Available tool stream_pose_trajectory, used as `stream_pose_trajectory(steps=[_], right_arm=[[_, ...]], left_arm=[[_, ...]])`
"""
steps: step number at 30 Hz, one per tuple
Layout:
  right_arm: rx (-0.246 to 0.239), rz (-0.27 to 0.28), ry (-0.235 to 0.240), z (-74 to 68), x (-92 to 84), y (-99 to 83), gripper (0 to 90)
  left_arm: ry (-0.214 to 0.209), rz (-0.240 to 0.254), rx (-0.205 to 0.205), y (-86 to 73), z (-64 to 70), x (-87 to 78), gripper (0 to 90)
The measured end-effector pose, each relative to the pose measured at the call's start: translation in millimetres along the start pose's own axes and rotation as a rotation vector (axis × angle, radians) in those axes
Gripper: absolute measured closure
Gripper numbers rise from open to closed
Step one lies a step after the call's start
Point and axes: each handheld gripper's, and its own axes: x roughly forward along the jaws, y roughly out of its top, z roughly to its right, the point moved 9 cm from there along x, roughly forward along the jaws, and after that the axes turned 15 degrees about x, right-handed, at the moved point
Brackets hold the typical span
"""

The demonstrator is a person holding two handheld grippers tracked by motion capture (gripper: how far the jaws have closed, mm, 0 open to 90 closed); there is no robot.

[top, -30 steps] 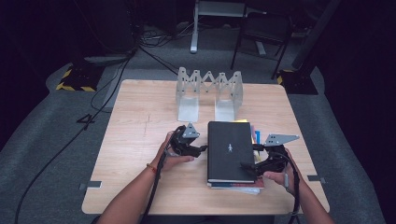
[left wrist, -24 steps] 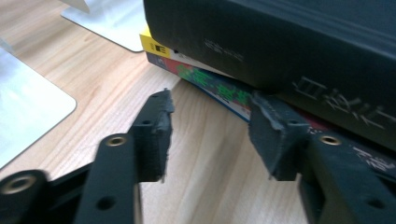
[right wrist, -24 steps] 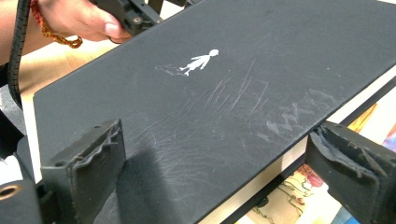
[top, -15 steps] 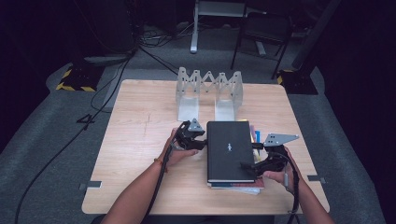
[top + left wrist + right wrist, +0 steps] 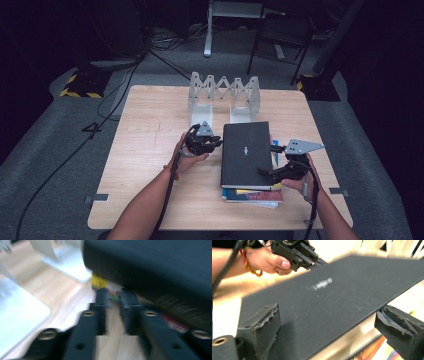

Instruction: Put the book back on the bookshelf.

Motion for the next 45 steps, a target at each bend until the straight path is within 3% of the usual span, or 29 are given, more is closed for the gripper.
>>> stream_pose_trajectory(steps=[1, 2, 3, 4, 6, 8, 10, 11, 15, 18, 20, 23, 26, 28, 33, 35, 38, 43, 45], right_arm=[[0.000, 0.000, 0.000, 0.0, 0.0, 0.0, 10.6], [-0.011, 0.029, 0.011, -1.6, -2.2, 4.7, 13.6], [-0.013, 0.024, 0.019, -2.5, -2.2, 6.7, 16.4], [0.001, 0.001, 0.002, -0.9, -0.8, 6.8, 17.3], [0.011, -0.002, -0.004, 0.5, -0.6, 4.4, 17.4], [0.035, -0.017, -0.012, 3.1, 0.6, -0.2, 17.4], [0.037, -0.015, -0.007, 3.9, 1.1, -1.5, 17.5], [0.034, -0.018, -0.006, 4.1, 1.3, -1.4, 17.5], [0.020, -0.021, -0.005, 2.9, 1.3, 0.8, 17.7], [0.017, -0.021, -0.002, 3.1, 1.6, 0.9, 18.3], [0.019, -0.022, 0.005, 4.2, 2.1, -0.6, 18.8], [0.017, -0.018, 0.016, 4.8, 1.1, -0.8, 20.1], [0.011, -0.013, 0.027, 4.2, -0.2, -0.4, 21.3], [0.012, -0.015, 0.036, 4.4, -0.3, -1.4, 21.9], [0.003, -0.020, 0.055, 3.1, -0.4, 0.0, 23.3], [-0.006, -0.023, 0.068, 2.9, 0.0, 1.2, 23.9], [-0.018, -0.028, 0.083, 3.1, 0.5, 2.1, 25.3], [-0.055, -0.025, 0.137, -5.9, -0.5, 5.8, 29.5], [-0.065, -0.008, 0.152, -9.6, -4.2, 8.6, 34.8]], left_arm=[[-0.042, 0.115, -0.057, 16.1, -2.3, -10.6, 80.5], [-0.034, 0.115, -0.032, 27.4, -2.0, -14.4, 80.6], [-0.013, 0.050, 0.039, 32.2, 2.5, -10.7, 80.2], [0.009, 0.014, 0.081, 35.9, 5.5, -10.1, 78.6], [0.023, -0.009, 0.093, 36.1, 4.3, -14.5, 71.0], [0.088, -0.083, 0.123, 23.5, -2.6, -17.3, 69.0], [0.097, -0.104, 0.114, 16.0, -5.7, -17.7, 66.1], [0.092, -0.110, 0.073, 3.0, -11.0, -16.1, 65.3], [0.086, -0.121, 0.058, -6.3, -13.3, -8.8, 62.2], [0.080, -0.119, 0.069, -7.0, -13.0, 1.2, 60.3], [0.096, -0.146, 0.080, -9.1, -14.7, 7.6, 58.1], [0.098, -0.151, 0.061, -11.1, -19.3, 14.5, 56.9], [0.090, -0.118, -0.005, -12.9, -27.2, 20.8, 56.7], [0.091, -0.118, -0.024, -13.9, -30.6, 24.6, 56.8], [0.077, -0.135, -0.025, -15.2, -38.8, 34.9, 57.4], [0.067, -0.126, -0.046, -15.2, -41.4, 37.6, 57.9], [0.049, -0.114, -0.031, -11.6, -41.8, 38.9, 64.1], [0.031, -0.037, -0.025, 5.7, -42.0, 34.8, 74.2], [0.014, -0.001, -0.042, 12.2, -41.5, 31.2, 74.2]])
